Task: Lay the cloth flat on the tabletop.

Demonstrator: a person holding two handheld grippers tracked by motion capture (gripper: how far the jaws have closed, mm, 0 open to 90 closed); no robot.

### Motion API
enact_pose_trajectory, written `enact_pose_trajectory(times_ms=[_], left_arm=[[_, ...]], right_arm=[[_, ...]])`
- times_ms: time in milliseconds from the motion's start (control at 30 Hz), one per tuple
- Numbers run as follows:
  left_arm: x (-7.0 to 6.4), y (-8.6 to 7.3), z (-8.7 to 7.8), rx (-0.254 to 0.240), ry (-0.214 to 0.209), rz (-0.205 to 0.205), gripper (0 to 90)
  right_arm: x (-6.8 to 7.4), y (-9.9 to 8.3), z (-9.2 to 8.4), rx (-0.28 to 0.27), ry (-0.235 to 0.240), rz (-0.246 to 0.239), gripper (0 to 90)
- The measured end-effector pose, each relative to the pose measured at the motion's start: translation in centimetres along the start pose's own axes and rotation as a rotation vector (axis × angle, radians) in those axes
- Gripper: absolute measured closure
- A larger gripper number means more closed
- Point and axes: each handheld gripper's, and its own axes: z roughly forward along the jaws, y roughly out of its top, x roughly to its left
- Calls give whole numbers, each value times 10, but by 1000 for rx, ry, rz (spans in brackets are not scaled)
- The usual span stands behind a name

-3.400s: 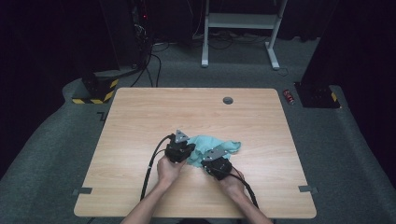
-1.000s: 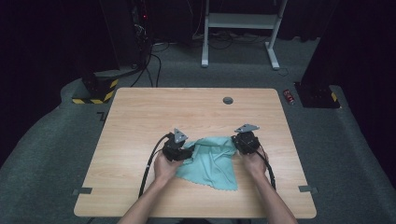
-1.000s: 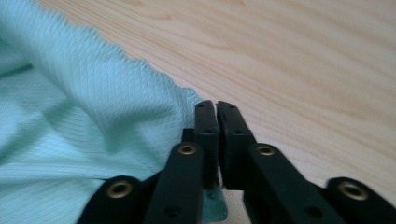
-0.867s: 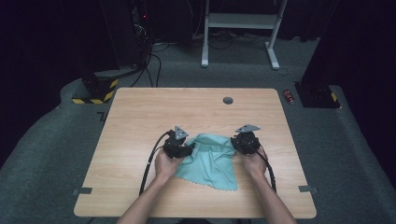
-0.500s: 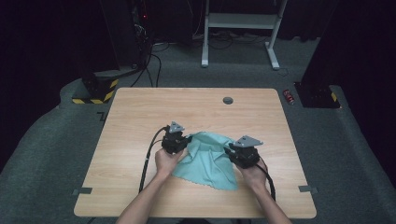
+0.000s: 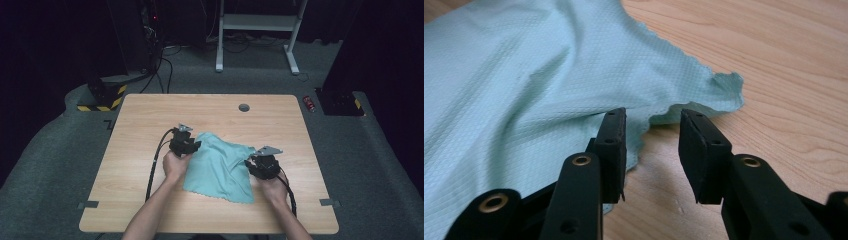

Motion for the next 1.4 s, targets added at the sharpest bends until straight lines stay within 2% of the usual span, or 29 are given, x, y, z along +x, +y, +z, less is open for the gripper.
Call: enact_pose_trajectory(times_ms=[67,233,367,433,467,533,633,667,767,833,900,967,1067,1200,1333,1400], left_arm=[[-1,-2,-2,8,-13,2,603],[-8,-10,3,39,5,51,596],[-12,-17,11,66,27,76,593],[-15,-19,11,61,50,109,583],[-17,-19,11,62,60,119,577],[-19,-21,10,58,80,146,571],[-17,-25,8,46,78,145,574],[-18,-26,7,41,78,145,591],[-22,-27,5,49,90,181,650],[-24,-27,4,56,94,198,681],[-24,-27,4,57,86,192,704],[-24,-28,4,55,72,193,740],[-26,-29,2,56,77,222,810],[-28,-36,-3,54,95,260,884],[-24,-42,-11,60,104,257,893],[-21,-44,-15,58,100,244,893]], right_arm=[[-2,0,3,7,6,20,625],[-2,-1,14,38,23,37,640],[1,-1,19,56,37,14,796],[3,-1,19,60,45,3,885],[3,-1,18,62,48,-1,896],[3,-1,16,65,47,-12,900],[1,-3,8,53,43,-15,900],[-1,-5,5,52,35,-12,900],[-8,-9,-2,75,20,16,889],[-13,-10,-5,73,1,26,822],[-15,-6,-8,37,-10,43,748],[-14,0,-9,15,-27,38,707],[-10,10,-1,23,-44,11,684],[-1,18,17,79,-22,-31,702],[6,21,31,124,-22,-63,771],[7,23,35,119,-31,-78,805]])
